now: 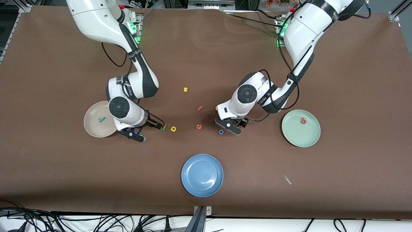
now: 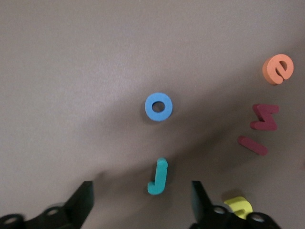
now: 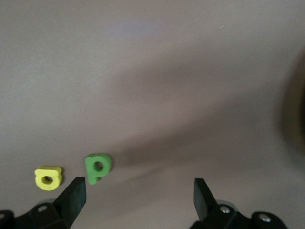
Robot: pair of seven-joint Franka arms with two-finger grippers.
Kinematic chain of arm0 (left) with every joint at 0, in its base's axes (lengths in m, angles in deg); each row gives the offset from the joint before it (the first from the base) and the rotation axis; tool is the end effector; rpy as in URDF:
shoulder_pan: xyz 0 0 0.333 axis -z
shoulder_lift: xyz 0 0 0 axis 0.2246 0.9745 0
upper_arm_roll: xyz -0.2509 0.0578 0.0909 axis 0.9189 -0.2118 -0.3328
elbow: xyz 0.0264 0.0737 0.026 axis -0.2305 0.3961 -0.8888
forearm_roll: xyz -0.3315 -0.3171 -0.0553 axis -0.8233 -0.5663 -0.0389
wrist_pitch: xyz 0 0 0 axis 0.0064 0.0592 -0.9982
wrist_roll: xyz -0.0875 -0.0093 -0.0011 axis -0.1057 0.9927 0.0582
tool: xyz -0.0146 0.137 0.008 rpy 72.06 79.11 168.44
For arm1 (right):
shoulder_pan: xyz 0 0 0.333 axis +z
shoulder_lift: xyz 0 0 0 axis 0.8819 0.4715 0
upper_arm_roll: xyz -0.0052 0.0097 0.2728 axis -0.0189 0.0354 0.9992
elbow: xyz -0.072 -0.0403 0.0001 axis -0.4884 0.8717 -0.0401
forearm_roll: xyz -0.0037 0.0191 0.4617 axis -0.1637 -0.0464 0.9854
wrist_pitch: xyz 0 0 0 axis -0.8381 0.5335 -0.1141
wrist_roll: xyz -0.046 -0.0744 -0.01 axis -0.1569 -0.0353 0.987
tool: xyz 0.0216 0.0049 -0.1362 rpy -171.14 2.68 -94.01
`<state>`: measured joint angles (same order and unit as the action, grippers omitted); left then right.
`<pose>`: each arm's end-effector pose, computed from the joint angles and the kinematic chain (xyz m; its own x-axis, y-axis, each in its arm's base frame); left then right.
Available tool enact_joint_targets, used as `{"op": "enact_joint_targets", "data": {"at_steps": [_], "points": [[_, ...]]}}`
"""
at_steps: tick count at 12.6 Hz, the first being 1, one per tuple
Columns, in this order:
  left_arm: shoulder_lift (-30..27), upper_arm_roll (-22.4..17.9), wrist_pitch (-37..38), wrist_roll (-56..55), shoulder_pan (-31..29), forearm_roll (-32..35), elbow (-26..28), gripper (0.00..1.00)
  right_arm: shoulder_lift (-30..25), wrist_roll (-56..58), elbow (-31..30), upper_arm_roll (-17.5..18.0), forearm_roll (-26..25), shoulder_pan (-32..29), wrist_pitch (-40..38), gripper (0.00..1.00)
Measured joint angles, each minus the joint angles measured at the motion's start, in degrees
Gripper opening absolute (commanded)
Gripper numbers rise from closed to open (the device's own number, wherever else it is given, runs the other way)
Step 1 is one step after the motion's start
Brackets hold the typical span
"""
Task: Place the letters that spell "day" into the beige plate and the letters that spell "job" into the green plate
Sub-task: 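Grasp the cyan j with the left gripper while the right gripper grasps the green p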
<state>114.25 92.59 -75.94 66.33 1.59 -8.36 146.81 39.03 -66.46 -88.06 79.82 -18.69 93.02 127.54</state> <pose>0.5725 -0.4138 0.0778 0.8654 -0.5004 0.0278 -0.5010 -0.8624 0.0730 0.6333 0.2665 0.1019 0.9263 -0.3650 -0.0932 -0.3632 -0.9310 0.0370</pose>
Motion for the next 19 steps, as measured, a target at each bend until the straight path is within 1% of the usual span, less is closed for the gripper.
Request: {"op": "enact_joint_targets", "data": {"at_steps": [1, 4, 6, 7, 8, 9, 10, 11, 14, 16, 17, 19], "points": [[0.32, 0.00, -0.68, 0.02, 0.08, 0.72, -0.01, 0.78, 0.50, -0.95, 0.11, 0.44, 0.00, 0.12, 1.05, 1.00], [1.34, -0.05, -2.70, 0.32, 0.36, 0.91, -0.05, 0.68, 1.56, -2.34, 0.90, 1.32, 0.01, 0.12, 1.68, 1.00], [1.65, -0.11, -3.01, 0.38, 0.46, 0.91, -0.07, 0.45, 2.36, -2.44, 1.10, 1.98, 0.02, 0.14, 2.57, 1.00], [1.71, -0.11, -3.04, 0.38, 0.47, 0.91, -0.09, 0.42, 2.80, -2.45, 1.15, 2.32, 0.02, 0.14, 3.04, 0.99], [1.74, -0.12, -3.04, 0.42, 0.51, 0.91, -0.11, 0.42, 3.21, -2.47, 1.16, 2.67, 0.02, 0.15, 3.64, 0.98], [1.77, -0.12, -3.05, 0.47, 0.68, 0.91, -0.11, 0.36, 3.48, -2.48, 1.20, 2.90, 0.02, 0.15, 4.06, 0.95], [1.84, -0.13, -3.05, 0.47, 1.02, 0.91, -0.11, 0.17, 3.57, -2.48, 1.26, 2.99, 0.02, 0.15, 4.13, 0.89], [1.86, -0.16, -3.05, 0.48, 1.40, 0.94, -0.12, 0.01, 3.57, -2.44, 1.32, 3.00, 0.02, 0.14, 4.13, 0.83], [1.87, -0.30, -3.03, 0.48, 1.71, 1.35, -0.38, 0.00, 3.62, -0.47, 1.38, 2.97, 0.02, -0.33, 4.13, 0.73], [1.76, -0.54, -1.70, 0.47, 1.47, 1.41, -1.12, 0.00, 3.73, 0.28, 1.38, 2.95, 0.02, -0.59, 4.13, 0.72], [1.27, -0.58, 0.60, 0.47, 1.15, 1.44, -1.72, 0.00, 3.76, 0.38, 1.38, 2.96, 0.02, -0.60, 4.14, 0.70], [-1.23, -0.62, 7.46, 0.49, -0.13, 1.46, -2.83, 0.00, 3.96, 0.49, 1.38, 2.96, 0.02, -0.60, 4.21, 0.70]]}}
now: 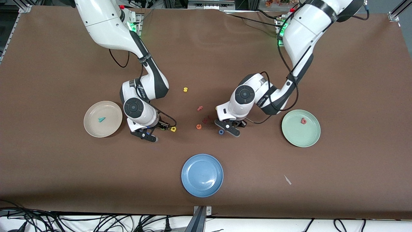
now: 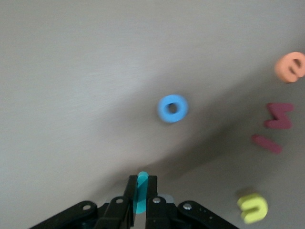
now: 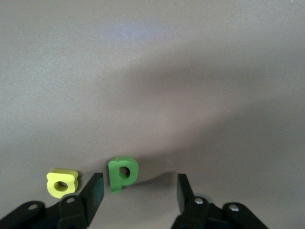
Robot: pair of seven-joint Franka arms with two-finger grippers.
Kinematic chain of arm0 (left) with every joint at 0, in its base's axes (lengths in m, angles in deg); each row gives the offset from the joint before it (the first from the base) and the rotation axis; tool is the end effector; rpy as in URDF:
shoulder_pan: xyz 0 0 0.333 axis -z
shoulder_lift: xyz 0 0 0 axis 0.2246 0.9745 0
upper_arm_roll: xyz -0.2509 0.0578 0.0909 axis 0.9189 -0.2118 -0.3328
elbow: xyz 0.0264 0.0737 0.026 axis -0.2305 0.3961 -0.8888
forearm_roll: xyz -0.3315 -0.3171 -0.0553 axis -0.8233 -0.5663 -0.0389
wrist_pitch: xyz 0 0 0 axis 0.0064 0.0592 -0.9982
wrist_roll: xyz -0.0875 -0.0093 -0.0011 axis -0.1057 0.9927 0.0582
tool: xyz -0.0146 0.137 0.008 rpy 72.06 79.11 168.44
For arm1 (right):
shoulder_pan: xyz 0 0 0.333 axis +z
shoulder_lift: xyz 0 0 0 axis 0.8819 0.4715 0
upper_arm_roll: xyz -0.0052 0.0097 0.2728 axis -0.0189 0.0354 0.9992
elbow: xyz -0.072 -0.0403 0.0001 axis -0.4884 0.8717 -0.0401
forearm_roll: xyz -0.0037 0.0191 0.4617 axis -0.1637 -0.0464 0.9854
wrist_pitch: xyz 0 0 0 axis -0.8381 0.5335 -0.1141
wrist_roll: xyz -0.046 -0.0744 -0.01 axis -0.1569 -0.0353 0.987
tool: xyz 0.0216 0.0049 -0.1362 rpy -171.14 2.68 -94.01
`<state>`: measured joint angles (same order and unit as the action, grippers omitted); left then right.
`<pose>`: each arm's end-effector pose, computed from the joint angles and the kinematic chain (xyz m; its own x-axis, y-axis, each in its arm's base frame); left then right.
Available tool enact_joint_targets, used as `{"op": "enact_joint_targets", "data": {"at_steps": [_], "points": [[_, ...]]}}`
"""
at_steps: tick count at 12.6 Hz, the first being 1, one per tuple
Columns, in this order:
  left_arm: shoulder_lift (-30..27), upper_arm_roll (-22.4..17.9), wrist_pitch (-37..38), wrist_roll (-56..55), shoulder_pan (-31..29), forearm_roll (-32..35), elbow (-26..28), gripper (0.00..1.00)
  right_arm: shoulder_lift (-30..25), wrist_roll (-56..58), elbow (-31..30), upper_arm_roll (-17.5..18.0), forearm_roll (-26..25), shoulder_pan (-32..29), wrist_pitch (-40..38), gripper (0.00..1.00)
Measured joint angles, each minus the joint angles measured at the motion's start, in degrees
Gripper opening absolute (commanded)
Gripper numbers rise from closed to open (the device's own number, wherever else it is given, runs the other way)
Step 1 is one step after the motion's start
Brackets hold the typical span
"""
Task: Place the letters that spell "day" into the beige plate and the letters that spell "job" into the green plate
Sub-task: 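Grasp the cyan j with the left gripper while the right gripper grasps the green p, then drop the j on the green plate while the right gripper drops the p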
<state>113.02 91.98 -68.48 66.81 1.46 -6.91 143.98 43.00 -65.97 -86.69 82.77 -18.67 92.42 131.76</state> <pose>0.5893 -0.4002 0.1008 0.8610 -0.5079 -0.0278 -0.5076 -0.8614 0.0149 0.6249 0.2913 0.0683 0.9406 -0.3281 -0.0875 -0.3287 -0.9444 0.0074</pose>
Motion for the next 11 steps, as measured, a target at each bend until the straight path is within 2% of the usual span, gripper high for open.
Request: {"op": "enact_joint_targets", "data": {"at_steps": [4, 7, 9, 11], "points": [[-6.58, -0.04, 18.71, 0.68, -4.09, 0.01, -0.15, 0.00, 0.76, 0.10, 0.00, 0.05, 0.00, 0.03, 0.85, 0.65], [-7.92, -0.18, 27.03, 0.92, -7.37, 0.05, 0.05, 0.00, 0.88, 0.16, 0.00, 0.07, 0.00, 0.06, 1.03, 0.41], [-8.00, -0.43, 28.67, 1.22, -11.21, 0.11, 0.46, 0.00, 0.85, 0.18, 0.35, 0.18, 0.00, 0.09, 1.19, 0.22], [-8.01, -0.65, 28.74, 1.44, -15.51, 0.12, 0.71, 0.00, 0.82, 0.18, 0.46, 0.19, 0.00, 0.14, 1.24, 0.10]]}}
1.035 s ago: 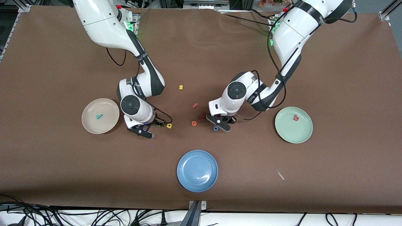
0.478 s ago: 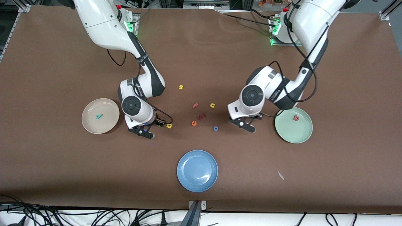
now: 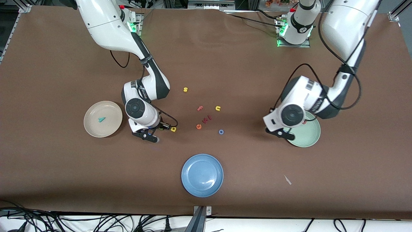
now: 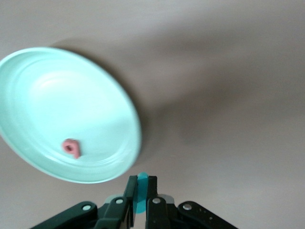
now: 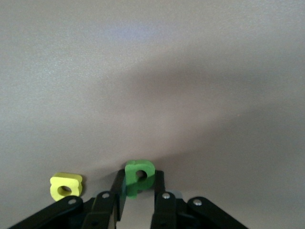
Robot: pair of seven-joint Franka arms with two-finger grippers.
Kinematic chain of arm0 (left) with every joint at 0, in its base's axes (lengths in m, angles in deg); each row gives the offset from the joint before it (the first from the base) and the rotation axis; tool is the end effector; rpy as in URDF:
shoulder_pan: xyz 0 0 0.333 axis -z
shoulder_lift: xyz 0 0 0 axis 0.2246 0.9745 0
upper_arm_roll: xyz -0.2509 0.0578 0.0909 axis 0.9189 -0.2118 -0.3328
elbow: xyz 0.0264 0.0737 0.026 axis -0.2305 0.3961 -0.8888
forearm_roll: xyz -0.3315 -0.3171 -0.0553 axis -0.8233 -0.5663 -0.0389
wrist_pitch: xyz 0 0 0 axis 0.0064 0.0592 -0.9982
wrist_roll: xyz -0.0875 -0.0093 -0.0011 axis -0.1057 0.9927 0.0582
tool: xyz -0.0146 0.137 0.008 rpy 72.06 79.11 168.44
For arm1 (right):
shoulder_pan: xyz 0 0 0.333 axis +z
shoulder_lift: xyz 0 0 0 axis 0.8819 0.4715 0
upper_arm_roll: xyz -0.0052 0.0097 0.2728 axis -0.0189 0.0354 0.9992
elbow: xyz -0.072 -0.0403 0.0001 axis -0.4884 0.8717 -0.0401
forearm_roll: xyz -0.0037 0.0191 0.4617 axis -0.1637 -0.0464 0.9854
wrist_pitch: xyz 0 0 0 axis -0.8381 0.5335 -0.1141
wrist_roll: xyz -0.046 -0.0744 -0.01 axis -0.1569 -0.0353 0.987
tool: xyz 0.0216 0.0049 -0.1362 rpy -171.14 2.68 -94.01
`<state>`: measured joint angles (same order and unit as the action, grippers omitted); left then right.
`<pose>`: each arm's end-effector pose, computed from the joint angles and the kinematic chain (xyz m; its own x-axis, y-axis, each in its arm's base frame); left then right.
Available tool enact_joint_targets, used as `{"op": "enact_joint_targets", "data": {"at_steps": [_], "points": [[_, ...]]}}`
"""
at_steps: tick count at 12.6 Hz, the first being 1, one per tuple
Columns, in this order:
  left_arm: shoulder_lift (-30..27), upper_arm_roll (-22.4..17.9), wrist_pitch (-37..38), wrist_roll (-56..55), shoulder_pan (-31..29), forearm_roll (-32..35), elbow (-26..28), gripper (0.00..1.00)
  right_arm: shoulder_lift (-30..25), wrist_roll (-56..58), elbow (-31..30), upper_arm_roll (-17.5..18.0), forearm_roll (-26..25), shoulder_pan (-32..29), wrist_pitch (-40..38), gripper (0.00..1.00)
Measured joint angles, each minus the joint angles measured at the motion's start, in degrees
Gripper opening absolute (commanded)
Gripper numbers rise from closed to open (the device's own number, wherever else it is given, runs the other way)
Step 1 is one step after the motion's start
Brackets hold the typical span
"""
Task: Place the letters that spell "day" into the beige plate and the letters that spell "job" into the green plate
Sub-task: 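Drop the j on the green plate while the right gripper drops the p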
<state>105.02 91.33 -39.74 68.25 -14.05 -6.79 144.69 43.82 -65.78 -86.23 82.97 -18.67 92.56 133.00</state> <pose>0.6324 -0.1851 0.1569 0.8945 -0.2210 -0.3886 -0.2887 -0.9493 -0.1248 0.6257 0.2957 0.0636 0.9443 -0.3202 -0.0759 -0.3213 -0.9470 -0.0024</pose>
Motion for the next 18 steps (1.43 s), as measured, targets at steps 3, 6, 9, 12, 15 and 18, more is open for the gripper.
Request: {"op": "enact_joint_targets", "data": {"at_steps": [3, 6, 9, 12, 15, 18], "points": [[0.45, 0.04, -0.23, 0.02, -5.08, -1.09, 0.31, 0.00, 0.00, 0.00, 0.00, 0.02, 0.00, -0.01, 0.02, 0.00], [2.26, 0.06, -2.84, -0.02, -7.09, -3.41, 0.88, 0.00, 0.02, 1.63, 1.38, 0.05, 0.00, -0.75, -2.87, 0.00], [5.17, 0.13, -6.31, -0.06, -7.17, -3.42, 1.39, 0.00, -1.48, 11.94, 4.67, -3.18, -0.01, -2.65, -14.32, 0.00], [6.98, 0.13, -7.71, -0.08, -7.17, -3.42, 1.43, 0.41, -5.52, 22.99, 0.60, -9.05, 0.00, -3.91, -16.66, 0.00], [7.33, 0.14, -7.77, -0.07, -7.22, -3.42, 1.41, 1.00, -10.88, 31.47, -10.90, -13.30, 0.02, -4.24, -10.84, 0.00], [7.18, 0.17, -7.75, -0.07, -7.47, -3.42, 0.86, 1.00, -14.62, 34.14, -19.98, -14.62, 0.02, -4.23, -5.49, 0.61]]}}
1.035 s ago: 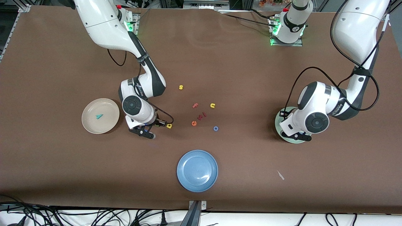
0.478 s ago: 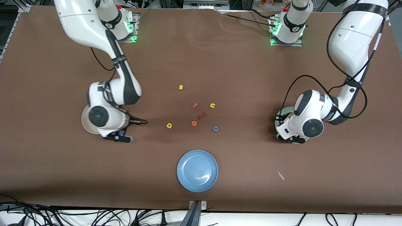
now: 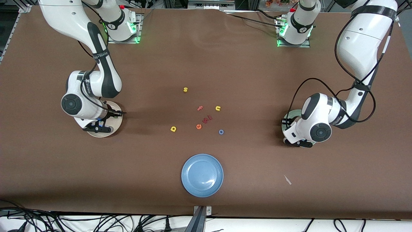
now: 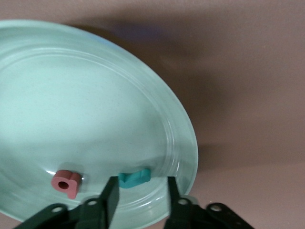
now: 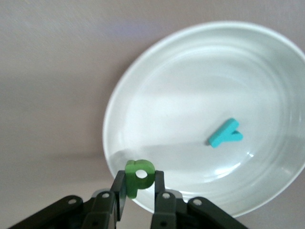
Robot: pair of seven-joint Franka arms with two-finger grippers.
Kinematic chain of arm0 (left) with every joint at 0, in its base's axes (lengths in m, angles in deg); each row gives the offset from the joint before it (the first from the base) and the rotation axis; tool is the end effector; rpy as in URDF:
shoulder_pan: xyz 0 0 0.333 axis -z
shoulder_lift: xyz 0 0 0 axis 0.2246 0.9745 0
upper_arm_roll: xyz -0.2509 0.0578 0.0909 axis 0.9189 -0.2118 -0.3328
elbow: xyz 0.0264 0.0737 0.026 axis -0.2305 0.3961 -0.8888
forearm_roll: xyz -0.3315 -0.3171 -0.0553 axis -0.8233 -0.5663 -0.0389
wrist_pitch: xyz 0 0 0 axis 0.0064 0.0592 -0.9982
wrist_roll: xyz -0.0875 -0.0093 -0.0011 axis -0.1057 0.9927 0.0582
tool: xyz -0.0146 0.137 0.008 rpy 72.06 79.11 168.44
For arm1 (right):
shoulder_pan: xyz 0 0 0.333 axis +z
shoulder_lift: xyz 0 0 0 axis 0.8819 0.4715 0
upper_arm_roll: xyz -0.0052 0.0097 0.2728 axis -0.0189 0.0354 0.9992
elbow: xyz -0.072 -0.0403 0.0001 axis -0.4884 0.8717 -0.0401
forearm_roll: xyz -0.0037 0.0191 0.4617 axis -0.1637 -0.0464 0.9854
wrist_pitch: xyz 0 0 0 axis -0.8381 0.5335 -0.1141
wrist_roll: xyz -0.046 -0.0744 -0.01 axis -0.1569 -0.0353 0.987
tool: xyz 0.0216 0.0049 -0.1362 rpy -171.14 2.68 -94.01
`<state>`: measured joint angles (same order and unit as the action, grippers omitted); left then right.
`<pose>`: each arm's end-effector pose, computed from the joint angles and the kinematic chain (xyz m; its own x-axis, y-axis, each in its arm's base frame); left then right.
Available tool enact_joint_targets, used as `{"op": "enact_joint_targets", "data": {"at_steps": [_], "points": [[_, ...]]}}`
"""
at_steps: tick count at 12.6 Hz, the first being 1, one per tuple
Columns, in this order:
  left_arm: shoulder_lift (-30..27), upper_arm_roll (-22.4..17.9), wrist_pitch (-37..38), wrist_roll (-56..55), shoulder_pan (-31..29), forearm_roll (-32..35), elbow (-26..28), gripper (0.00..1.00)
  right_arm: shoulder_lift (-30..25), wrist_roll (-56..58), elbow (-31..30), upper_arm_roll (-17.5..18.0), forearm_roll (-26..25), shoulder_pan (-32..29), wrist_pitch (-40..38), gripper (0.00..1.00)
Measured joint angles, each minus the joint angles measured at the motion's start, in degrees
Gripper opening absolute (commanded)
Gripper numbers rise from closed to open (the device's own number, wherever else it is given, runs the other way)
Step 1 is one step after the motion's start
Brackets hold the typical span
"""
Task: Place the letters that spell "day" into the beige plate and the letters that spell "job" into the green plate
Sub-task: 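Drop the j on the green plate while the right gripper drops the p, then grasp the blue o with the left gripper while the right gripper grasps the yellow a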
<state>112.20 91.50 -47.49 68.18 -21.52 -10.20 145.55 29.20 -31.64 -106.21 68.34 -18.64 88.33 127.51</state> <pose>0.6368 -0.1209 0.0767 0.9096 -0.1138 -0.3996 -0.1319 -0.9911 -0.0180 0.5948 0.0534 0.0895 0.9760 -0.0704 -0.2061 -0.0583 -0.9962 0.0642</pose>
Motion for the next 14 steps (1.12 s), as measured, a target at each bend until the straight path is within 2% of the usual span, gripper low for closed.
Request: {"op": "enact_joint_targets", "data": {"at_steps": [1, 4, 6, 7, 9, 12, 14], "points": [[-0.31, 0.16, 0.11, 0.02, -0.07, 0.00, -0.35, 1.00, -0.26, 0.21, -1.43, -0.16, 0.00, 0.00, 1.04, 1.00], [-3.24, 3.35, 1.36, 0.09, 0.10, 0.00, -1.47, 1.00, -0.37, -0.14, -1.32, -0.26, 0.01, 0.04, 0.65, 1.00], [-4.71, 6.83, 1.47, 0.04, 0.83, 0.00, -2.71, 1.00, -0.51, -2.25, 2.86, -0.16, 0.58, 0.36, -4.55, 1.00], [-4.90, 7.80, 1.46, 0.02, 1.89, 0.00, -4.01, 1.00, -0.49, -3.72, 5.39, 0.21, 2.44, 0.72, -6.27, 1.00], [-4.72, 8.14, 1.37, -0.02, 4.57, -0.03, -6.44, 1.00, 0.48, -7.37, 9.42, 2.32, 6.86, 1.77, -7.25, 1.00], [-2.61, 7.66, 0.10, -0.23, 10.35, -0.03, -10.25, 1.00, 4.13, -14.19, 13.44, 4.02, 8.05, 5.33, -5.81, 1.00], [-0.21, 6.72, -5.46, -0.34, 13.05, -0.03, -11.14, 1.00, 6.81, -17.22, 15.92, 4.60, 9.09, 7.82, -3.82, 1.00]]}}
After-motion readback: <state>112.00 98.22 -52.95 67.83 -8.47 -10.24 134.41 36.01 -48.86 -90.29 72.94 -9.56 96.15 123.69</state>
